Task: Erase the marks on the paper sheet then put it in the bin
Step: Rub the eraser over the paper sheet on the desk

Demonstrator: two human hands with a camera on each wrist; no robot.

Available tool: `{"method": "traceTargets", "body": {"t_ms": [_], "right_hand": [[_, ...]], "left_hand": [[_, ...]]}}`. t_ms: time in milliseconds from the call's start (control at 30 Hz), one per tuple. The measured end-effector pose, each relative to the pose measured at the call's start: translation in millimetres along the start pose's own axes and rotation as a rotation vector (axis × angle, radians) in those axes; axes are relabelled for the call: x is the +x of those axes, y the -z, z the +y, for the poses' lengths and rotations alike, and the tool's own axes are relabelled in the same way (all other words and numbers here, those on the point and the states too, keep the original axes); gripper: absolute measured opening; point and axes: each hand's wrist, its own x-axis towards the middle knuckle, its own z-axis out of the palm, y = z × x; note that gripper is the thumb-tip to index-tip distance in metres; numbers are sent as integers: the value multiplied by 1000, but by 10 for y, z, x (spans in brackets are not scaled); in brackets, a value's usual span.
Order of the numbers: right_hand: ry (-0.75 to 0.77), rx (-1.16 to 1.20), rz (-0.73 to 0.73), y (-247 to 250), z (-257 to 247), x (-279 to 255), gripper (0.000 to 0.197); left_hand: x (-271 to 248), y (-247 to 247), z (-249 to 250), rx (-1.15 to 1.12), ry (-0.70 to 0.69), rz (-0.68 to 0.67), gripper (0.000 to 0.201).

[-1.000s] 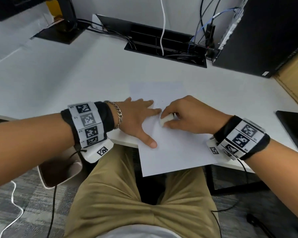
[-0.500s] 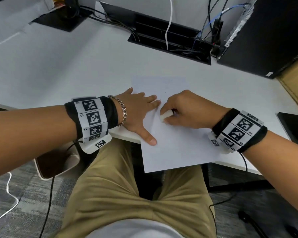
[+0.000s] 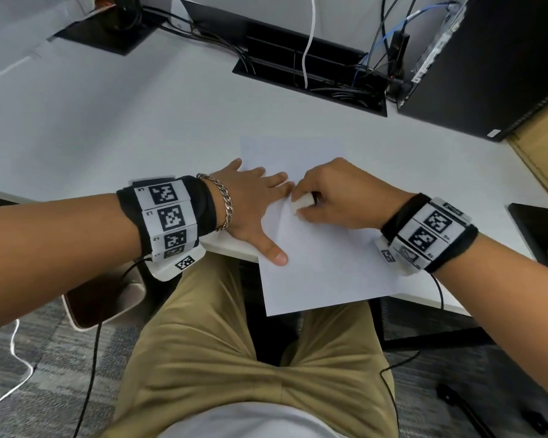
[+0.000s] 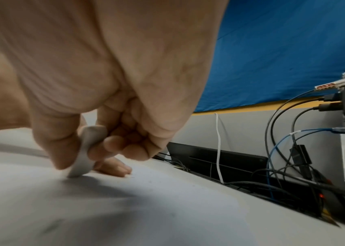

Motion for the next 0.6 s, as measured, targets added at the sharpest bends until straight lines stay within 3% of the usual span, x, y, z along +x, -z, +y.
{"method": "traceTargets", "body": {"t_ms": [167,333,500,600], "right_hand": [[43,49,-147,-16,-53,-236,29],[-58,0,15,-17,2,-102,29],[2,35,-92,-56,-144,-268,29],[-23,46,-51,-80,-103,-285,28]], "left_hand": [[-2,-20,-7,-6,7,-13,146],[-7,-13,1,-14,1,3,148],[-3,-26,-4,-7,10,2,149],[9,-33,-14,-9,5,6,149]]}}
